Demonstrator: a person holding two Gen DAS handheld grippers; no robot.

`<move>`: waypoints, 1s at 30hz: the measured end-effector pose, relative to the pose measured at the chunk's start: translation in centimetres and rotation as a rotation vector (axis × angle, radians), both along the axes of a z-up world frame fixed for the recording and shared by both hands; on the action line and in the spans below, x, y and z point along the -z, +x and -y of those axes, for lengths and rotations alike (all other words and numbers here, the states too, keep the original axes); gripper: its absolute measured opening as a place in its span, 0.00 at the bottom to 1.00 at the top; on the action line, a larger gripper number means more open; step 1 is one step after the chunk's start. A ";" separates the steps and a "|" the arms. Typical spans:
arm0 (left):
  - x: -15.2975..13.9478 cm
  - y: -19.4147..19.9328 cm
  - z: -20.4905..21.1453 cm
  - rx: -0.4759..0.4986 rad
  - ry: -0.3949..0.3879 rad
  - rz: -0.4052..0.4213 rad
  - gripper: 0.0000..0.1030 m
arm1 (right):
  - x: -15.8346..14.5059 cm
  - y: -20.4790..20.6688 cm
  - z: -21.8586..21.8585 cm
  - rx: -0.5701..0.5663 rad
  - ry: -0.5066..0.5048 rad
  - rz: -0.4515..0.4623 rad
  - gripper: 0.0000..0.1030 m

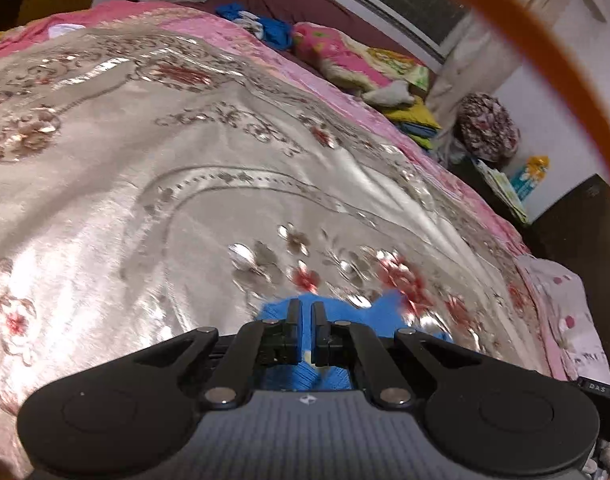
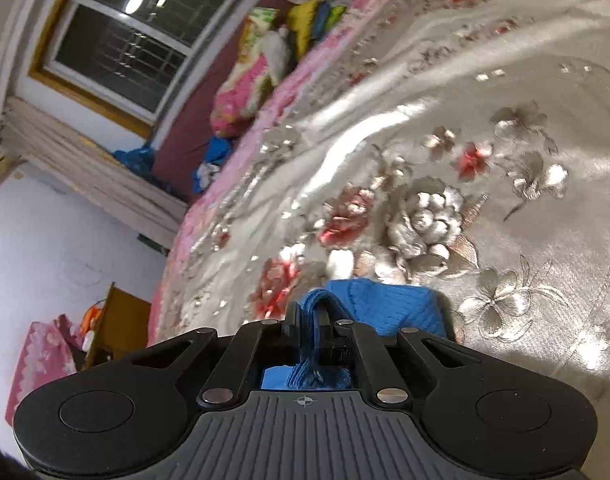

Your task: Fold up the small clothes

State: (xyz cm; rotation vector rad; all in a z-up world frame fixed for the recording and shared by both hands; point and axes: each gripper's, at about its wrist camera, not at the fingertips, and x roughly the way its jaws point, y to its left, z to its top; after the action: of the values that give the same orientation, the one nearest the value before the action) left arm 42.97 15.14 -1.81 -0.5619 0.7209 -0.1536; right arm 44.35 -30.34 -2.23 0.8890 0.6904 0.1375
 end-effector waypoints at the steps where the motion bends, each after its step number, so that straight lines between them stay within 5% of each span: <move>1: -0.1 -0.2 -0.1 -0.002 0.001 0.009 0.10 | 0.0 0.2 0.1 0.007 0.003 -0.002 0.11; 5: -0.6 -0.9 0.4 0.049 0.023 0.021 0.11 | -0.7 0.2 0.2 0.009 0.018 0.025 0.20; 8: -0.8 -1.5 1.9 0.096 0.117 0.023 0.17 | -1.4 -0.3 0.3 0.000 -0.045 0.042 0.30; 12: -0.5 -1.7 3.2 0.139 0.190 0.014 0.29 | -1.2 -0.9 0.5 -0.014 -0.095 0.030 0.30; 20: 0.2 -0.7 5.5 0.216 0.326 -0.021 0.34 | 0.1 -1.1 -0.7 -0.079 -0.229 -0.010 0.30; 28: 1.0 1.1 7.7 0.257 0.465 -0.087 0.32 | 0.2 -0.1 -2.4 -0.153 -0.365 -0.032 0.30; 30: 0.7 1.1 7.9 0.264 0.477 -0.083 0.20 | 0.4 0.2 -2.6 -0.162 -0.382 -0.044 0.30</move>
State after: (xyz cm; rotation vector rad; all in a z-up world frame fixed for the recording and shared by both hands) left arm 44.07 7.25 -2.54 -0.0166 0.8773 -0.1962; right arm 44.51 -27.76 -2.59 0.4711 0.7983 0.1252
